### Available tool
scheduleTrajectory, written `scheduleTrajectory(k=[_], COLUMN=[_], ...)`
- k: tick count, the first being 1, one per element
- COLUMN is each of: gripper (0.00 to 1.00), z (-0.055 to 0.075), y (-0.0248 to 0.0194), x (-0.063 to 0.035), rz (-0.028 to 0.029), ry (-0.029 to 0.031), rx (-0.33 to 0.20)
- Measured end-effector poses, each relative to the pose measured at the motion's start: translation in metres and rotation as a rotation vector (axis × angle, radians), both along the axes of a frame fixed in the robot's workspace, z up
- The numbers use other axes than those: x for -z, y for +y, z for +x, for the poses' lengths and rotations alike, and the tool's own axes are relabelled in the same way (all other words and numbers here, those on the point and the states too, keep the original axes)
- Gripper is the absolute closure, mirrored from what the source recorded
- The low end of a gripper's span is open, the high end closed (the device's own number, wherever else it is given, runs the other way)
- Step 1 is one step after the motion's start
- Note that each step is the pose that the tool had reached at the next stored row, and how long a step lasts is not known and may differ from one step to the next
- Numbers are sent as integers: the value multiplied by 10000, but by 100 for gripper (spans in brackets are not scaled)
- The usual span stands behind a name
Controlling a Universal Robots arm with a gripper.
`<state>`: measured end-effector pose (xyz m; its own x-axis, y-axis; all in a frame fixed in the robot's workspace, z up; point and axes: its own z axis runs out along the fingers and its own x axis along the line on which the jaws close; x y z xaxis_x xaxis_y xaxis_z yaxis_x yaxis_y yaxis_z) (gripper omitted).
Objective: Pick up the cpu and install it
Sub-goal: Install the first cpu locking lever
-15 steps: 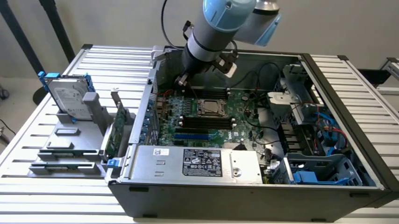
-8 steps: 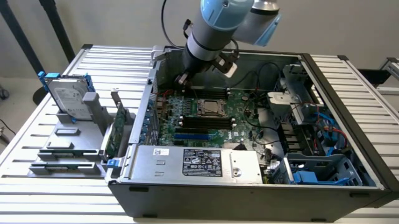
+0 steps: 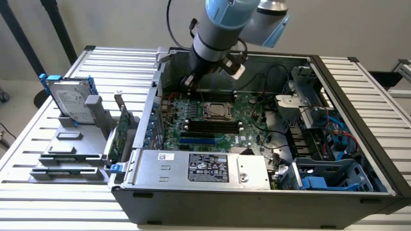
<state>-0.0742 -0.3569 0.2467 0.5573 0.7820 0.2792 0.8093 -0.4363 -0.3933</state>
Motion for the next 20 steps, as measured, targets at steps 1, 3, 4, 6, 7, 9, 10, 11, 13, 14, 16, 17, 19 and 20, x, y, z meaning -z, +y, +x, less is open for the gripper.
scheduleTrajectory(k=[1,3,4,6,7,9,10,11,13,14,16,17,19,20], gripper=[89,89,89,89,89,89,89,89,89,89,89,89,89,89], z=[4,12,17,29,36,54,65,77,103,117,149,166,201,220], y=[0,0,0,0,0,0,0,0,0,0,0,0,0,0], x=[-6,-19,-25,-34,-39,-45,-47,-49,-52,-52,-52,-52,-52,-53], rz=[-16,-40,-47,-56,-60,-64,-65,-65,-69,-71,-74,-75,-77,-78], ry=[-8,-26,-37,-56,-66,-88,-103,-116,-149,-167,-205,-224,-265,-285], rx=[33,92,124,172,191,220,232,242,255,260,267,269,272,273])
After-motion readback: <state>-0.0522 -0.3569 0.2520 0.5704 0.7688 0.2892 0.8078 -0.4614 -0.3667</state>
